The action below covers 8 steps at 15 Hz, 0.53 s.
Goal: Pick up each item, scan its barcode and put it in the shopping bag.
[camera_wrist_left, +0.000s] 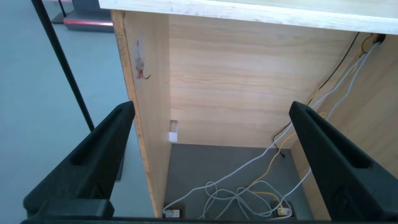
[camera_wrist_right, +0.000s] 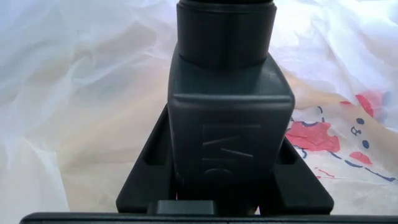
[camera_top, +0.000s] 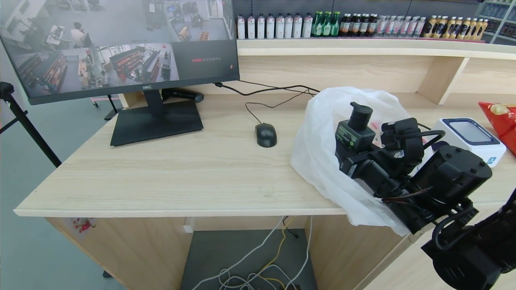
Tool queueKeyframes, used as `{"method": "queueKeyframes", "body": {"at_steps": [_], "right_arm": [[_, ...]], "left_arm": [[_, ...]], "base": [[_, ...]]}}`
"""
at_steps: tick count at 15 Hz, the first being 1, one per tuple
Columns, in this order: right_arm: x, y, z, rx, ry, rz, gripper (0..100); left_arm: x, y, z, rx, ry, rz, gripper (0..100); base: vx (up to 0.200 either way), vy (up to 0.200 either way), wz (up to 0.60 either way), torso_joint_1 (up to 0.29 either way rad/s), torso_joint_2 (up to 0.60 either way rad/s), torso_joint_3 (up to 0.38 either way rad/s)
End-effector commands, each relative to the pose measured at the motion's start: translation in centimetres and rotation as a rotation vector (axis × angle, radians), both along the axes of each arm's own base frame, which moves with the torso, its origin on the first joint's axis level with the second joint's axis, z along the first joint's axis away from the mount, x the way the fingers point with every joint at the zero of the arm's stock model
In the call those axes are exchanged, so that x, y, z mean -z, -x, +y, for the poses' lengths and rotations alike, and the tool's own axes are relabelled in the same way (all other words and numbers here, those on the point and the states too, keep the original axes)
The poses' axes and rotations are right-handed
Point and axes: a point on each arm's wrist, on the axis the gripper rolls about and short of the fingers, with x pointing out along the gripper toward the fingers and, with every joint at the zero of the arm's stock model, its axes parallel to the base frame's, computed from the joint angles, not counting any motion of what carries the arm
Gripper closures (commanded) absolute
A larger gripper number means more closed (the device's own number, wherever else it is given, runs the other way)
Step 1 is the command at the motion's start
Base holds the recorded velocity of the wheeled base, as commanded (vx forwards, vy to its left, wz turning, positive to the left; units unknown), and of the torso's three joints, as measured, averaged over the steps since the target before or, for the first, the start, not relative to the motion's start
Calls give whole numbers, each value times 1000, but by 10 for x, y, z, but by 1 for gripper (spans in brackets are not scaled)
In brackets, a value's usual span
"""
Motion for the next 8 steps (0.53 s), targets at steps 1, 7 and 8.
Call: {"method": "queueKeyframes", "body": {"at_steps": [1, 7, 8], "right_arm": [[3, 0, 1, -2, 5, 10, 100], [5, 0, 1, -4, 10, 19, 100], [6, 0, 1, -4, 11, 21, 100]], "left_arm": [[0, 0, 0, -1, 0, 0, 0], [0, 0, 0, -1, 0, 0, 0], [0, 0, 0, -1, 0, 0, 0]], "base": [[0, 0, 0, 0, 0, 0], [0, 0, 0, 0, 0, 0], [0, 0, 0, 0, 0, 0]]}}
